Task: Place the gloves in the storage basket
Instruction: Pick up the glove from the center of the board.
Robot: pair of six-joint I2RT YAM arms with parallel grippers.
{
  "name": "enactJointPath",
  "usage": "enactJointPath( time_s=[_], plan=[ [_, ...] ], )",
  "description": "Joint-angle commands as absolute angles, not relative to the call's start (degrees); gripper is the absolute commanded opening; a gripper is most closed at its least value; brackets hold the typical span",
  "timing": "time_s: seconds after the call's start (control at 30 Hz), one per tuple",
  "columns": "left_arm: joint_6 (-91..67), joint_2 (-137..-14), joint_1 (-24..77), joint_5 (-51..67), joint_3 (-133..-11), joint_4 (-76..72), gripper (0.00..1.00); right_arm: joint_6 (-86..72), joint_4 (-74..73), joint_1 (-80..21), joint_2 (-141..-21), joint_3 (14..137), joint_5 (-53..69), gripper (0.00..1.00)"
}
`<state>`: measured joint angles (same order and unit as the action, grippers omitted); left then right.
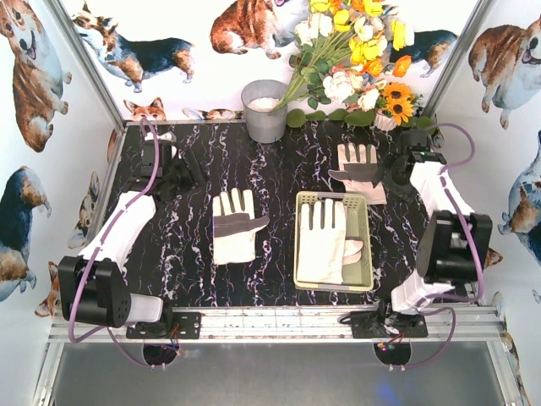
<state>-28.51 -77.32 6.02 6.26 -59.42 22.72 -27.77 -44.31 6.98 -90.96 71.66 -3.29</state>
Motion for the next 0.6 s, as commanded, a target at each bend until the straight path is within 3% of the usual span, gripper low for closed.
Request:
enactJointPath(
  time_s=[0.0,0.57],
  plan=[
    [-31.0,-77.1,5.5,4.4,-62.0,24.7,0.71,-24.7,-39.8,9.1,-96.0,74.6,0.6,0.74],
    [-33.1,-77.4,6.1,2.8,-63.0,27.4,0.72,-18.7,-44.5,13.0,-113.6,85.5,7.9,0.59]
  ],
)
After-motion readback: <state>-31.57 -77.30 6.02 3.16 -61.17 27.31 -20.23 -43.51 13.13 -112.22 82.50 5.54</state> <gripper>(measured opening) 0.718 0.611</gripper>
